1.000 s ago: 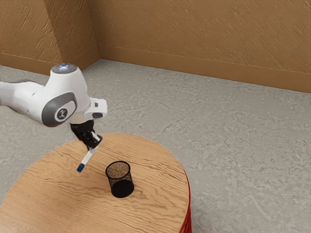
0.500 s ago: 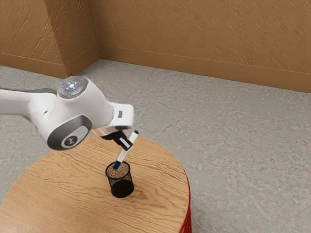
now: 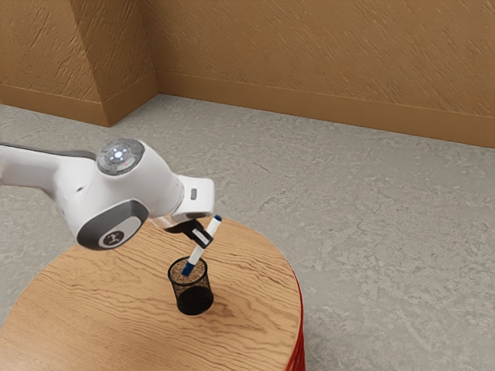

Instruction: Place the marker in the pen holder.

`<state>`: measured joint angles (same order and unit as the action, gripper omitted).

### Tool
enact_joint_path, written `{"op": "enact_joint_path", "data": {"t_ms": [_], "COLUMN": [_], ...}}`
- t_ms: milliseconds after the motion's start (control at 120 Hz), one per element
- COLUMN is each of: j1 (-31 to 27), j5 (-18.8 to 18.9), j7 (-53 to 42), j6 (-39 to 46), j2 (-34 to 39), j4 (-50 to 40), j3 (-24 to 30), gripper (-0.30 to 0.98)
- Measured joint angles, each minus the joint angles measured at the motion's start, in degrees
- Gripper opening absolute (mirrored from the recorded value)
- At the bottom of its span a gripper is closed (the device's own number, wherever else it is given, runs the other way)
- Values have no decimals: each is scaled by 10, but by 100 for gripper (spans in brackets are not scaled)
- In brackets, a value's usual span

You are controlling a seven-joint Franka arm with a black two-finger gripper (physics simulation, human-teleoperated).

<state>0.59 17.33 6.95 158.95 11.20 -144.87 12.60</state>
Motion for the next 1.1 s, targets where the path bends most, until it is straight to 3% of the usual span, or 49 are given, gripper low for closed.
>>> {"op": "enact_joint_path", "data": {"t_ms": [292, 500, 642, 708, 792, 900, 1100], "j1": [-1, 0, 0, -7, -10, -11, -8], "j5": [8, 6, 24, 32, 2, -50, -88], "j7": [26, 38, 43, 45, 47, 45, 27], "j6": [18, 15, 2, -12, -89, -281, -487], "j2": [-10, -3, 33, 50, 39, -25, -51], "j4": [-30, -31, -22, 22, 151, 401, 503], "j3": [0, 0, -1, -3, -5, -27, -61], "gripper": [-9, 35, 51, 56, 60, 63, 67]}}
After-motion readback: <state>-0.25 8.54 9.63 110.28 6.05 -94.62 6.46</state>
